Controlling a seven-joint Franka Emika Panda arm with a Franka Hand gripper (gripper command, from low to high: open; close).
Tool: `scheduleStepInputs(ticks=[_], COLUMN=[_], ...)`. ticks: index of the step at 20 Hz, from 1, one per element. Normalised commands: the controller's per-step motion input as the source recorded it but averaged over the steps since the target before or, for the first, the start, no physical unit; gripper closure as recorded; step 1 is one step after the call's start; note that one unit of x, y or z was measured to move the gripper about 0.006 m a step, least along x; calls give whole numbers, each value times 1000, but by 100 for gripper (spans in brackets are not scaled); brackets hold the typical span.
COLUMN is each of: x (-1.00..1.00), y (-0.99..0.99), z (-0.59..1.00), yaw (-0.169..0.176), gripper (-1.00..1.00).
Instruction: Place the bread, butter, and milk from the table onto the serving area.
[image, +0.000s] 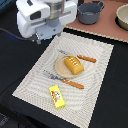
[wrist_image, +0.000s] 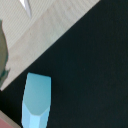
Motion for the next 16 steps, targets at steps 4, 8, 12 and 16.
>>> scheduleStepInputs(ticks=[4, 8, 12, 16], x=[-836, -761, -656, -567], y=[667, 564, 454, 344], z=[0, -32, -50, -192], yaw=[29, 81, 138, 196], gripper=[-100, -100, -100, -100])
